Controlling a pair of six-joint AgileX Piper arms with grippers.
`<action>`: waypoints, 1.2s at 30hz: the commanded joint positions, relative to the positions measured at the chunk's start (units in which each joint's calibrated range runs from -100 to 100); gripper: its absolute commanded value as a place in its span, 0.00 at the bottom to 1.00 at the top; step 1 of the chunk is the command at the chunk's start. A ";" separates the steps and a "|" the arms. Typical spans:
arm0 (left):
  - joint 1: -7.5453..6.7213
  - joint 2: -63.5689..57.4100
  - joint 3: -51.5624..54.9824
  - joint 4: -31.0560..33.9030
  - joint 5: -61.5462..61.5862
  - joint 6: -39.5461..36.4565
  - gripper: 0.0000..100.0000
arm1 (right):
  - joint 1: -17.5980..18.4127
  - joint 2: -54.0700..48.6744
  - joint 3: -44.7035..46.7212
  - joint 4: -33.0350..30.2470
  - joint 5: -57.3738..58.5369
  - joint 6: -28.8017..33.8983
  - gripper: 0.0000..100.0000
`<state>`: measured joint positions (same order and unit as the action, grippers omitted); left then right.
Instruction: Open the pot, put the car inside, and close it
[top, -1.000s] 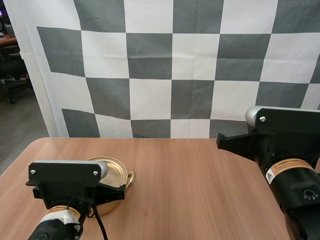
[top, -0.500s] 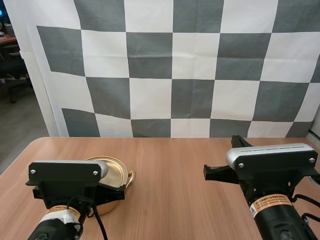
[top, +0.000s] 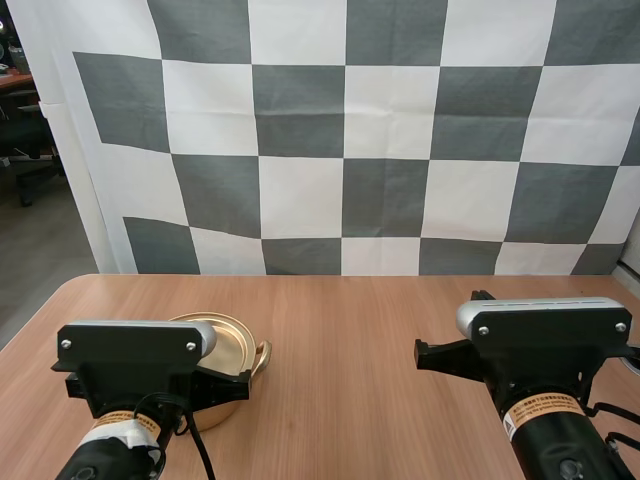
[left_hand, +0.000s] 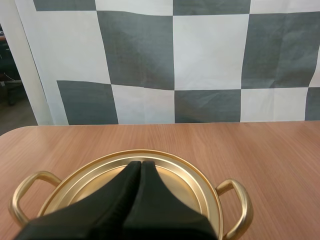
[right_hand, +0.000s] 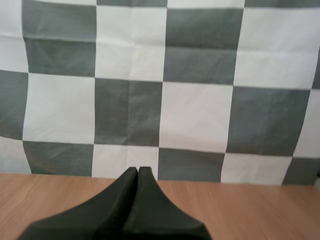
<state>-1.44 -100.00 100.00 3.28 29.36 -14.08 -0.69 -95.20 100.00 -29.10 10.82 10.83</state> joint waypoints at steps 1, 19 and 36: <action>0.06 0.00 0.00 -0.03 -0.08 0.04 0.00 | 0.19 0.02 0.00 4.09 10.06 0.05 0.00; 0.06 0.00 0.00 -0.03 -0.08 0.04 0.00 | 0.94 0.02 0.00 31.20 16.40 -24.47 0.00; 0.06 0.00 0.00 -0.03 -0.08 0.04 0.00 | 0.94 -0.13 0.00 33.47 16.40 -23.47 0.00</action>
<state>-1.44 -100.00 100.00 3.28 29.36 -14.08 0.20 -95.20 100.00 4.30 27.22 -12.67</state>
